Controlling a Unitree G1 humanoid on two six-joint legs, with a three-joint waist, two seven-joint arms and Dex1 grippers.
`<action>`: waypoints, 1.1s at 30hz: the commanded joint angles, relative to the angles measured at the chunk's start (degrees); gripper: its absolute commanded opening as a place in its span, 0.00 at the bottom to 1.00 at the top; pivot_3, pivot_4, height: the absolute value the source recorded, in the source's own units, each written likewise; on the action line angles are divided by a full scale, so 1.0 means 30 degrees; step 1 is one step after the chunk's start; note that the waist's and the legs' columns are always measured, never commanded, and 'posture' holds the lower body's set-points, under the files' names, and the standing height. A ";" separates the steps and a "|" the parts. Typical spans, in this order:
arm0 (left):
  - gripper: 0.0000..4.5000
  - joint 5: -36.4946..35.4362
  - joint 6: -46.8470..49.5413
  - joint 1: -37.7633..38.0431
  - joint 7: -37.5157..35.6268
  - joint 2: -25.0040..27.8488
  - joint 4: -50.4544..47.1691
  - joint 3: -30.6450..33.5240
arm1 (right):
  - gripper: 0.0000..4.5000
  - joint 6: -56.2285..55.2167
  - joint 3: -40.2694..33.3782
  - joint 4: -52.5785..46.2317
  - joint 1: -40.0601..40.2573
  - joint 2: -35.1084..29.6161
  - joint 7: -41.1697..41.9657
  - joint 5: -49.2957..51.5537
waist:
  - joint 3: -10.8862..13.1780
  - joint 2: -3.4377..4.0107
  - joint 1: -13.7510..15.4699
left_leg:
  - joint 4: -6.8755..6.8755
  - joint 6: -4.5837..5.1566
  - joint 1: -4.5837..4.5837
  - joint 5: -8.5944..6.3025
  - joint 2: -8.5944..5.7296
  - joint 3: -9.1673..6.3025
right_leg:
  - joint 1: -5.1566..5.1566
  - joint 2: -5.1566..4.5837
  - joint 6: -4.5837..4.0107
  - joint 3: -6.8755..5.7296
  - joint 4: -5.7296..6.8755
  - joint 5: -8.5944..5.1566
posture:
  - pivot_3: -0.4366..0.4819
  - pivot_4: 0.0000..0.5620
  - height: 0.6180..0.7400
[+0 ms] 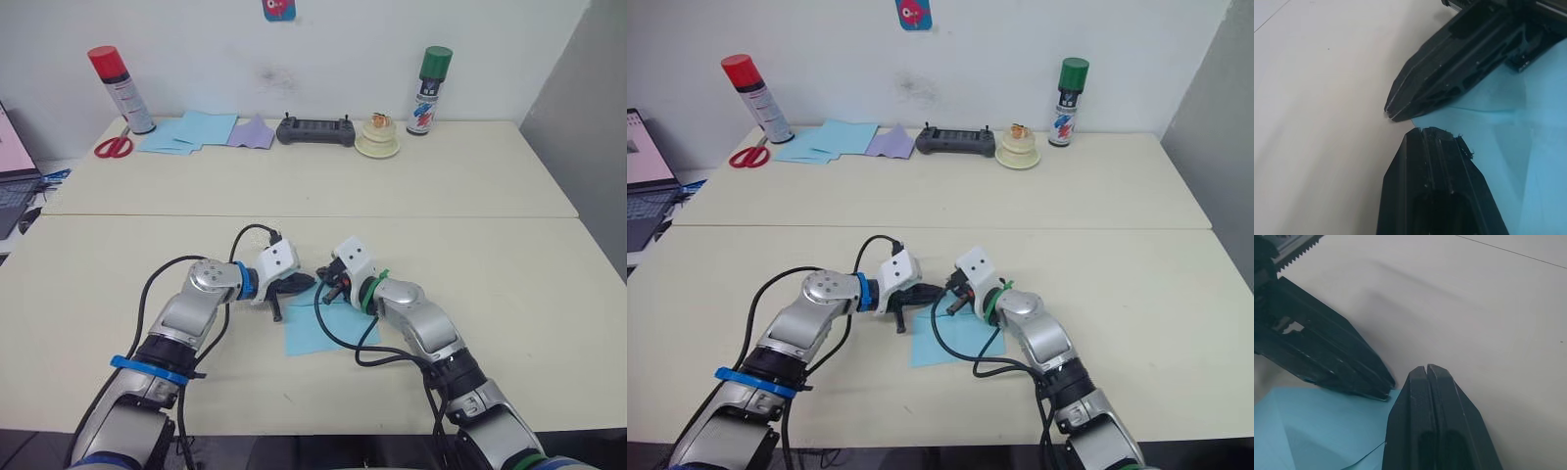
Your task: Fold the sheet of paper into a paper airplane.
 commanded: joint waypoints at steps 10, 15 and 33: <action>0.01 0.0646 0.2400 0.4193 -0.1147 0.2219 -0.1905 -0.1327 | 0.00 0.0896 0.0047 0.0298 0.0494 -0.0237 -0.0075 -0.0170 | -0.0175 -0.0011 -0.0143 | -0.0072 0.0002 0.0071 -0.0005 0.0025 0.0013 | 0.0018 -0.0003 -0.0057 0.0031 -0.0001 -0.0043 | 0.48 0.27 1.00; 0.01 0.0277 0.3179 0.5693 -0.1187 0.3290 -0.3471 -0.1043 | 0.00 0.0925 0.0065 0.0392 0.0415 -0.0222 -0.0057 -0.0135 | -0.0259 -0.0036 -0.0311 | -0.0294 0.0002 0.0301 -0.0006 0.0025 0.0050 | 0.0112 -0.0010 -0.0096 0.0107 -0.0007 -0.0099 | 0.48 0.27 1.00; 0.01 -0.6650 0.7435 0.7411 -0.0480 0.4490 -0.7000 0.6381 | 0.00 0.0353 0.0142 0.0702 0.0381 -0.0111 0.0375 0.0071 | -0.0157 -0.0024 -0.0527 | -0.0340 0.0001 0.0362 -0.0007 0.0055 -0.0031 | 0.0171 -0.0001 -0.0178 0.0021 -0.0003 -0.0164 | 0.48 0.27 1.00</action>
